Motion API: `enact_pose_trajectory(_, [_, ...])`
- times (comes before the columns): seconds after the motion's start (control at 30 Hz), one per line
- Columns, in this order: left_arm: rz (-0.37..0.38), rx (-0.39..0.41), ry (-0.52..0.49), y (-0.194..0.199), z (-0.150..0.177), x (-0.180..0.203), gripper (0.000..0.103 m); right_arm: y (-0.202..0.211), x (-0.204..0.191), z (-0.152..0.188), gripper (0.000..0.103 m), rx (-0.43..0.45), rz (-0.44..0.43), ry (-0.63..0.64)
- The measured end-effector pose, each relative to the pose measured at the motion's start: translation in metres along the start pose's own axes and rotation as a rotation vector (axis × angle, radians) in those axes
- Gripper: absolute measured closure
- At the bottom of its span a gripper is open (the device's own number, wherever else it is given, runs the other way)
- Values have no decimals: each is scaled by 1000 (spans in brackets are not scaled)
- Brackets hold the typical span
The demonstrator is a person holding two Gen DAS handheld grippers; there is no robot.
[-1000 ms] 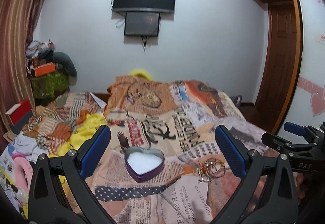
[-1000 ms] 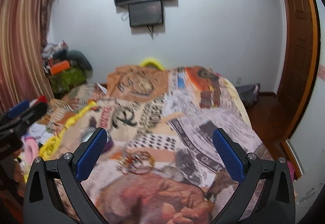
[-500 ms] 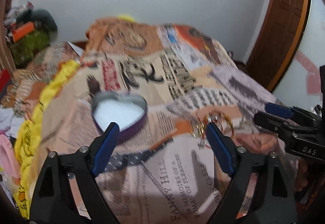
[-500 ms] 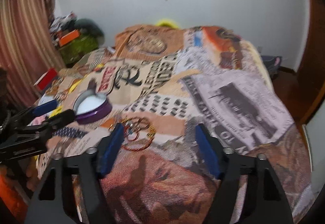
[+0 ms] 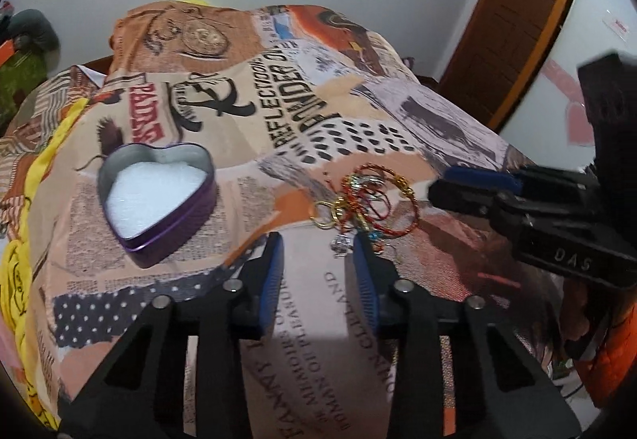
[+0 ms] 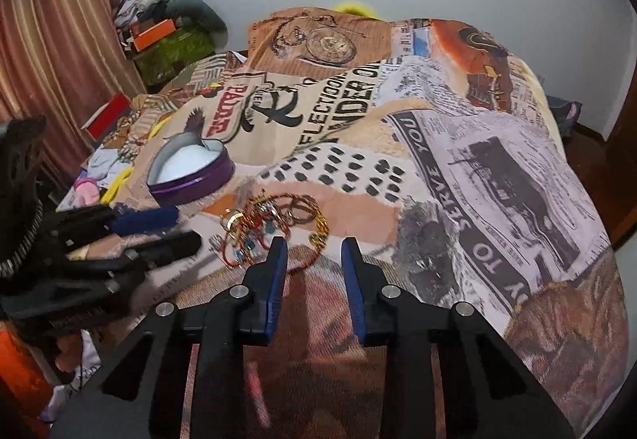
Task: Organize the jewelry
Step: 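Lower the left gripper onto the jewelry pile and close on a beaded earring, then carry the earring with the left gripper over the purple heart tin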
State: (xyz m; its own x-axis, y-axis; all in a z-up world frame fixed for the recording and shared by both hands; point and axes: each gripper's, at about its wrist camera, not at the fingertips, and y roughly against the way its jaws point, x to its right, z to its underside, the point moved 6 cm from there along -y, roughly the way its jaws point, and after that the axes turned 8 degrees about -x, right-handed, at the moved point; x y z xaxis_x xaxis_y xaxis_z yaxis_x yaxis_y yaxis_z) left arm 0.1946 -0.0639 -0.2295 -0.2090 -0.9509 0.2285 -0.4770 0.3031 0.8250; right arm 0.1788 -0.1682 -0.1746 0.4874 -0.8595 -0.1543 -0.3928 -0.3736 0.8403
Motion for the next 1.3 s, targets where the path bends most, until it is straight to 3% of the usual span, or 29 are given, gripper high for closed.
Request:
enact_pose_trajectory(0.5, [54, -16, 6, -15, -5, 1, 94, -32, -19, -18, 91, -84, -40, 66])
enact_pose_trajectory(0.77, [58, 3, 17, -8, -2, -2, 95, -36, -20, -16, 99, -90, -42, 78])
enact_pose_trajectory(1.3, [35, 90, 18, 31, -7, 3, 95, 2, -9, -9, 100, -16, -25, 16])
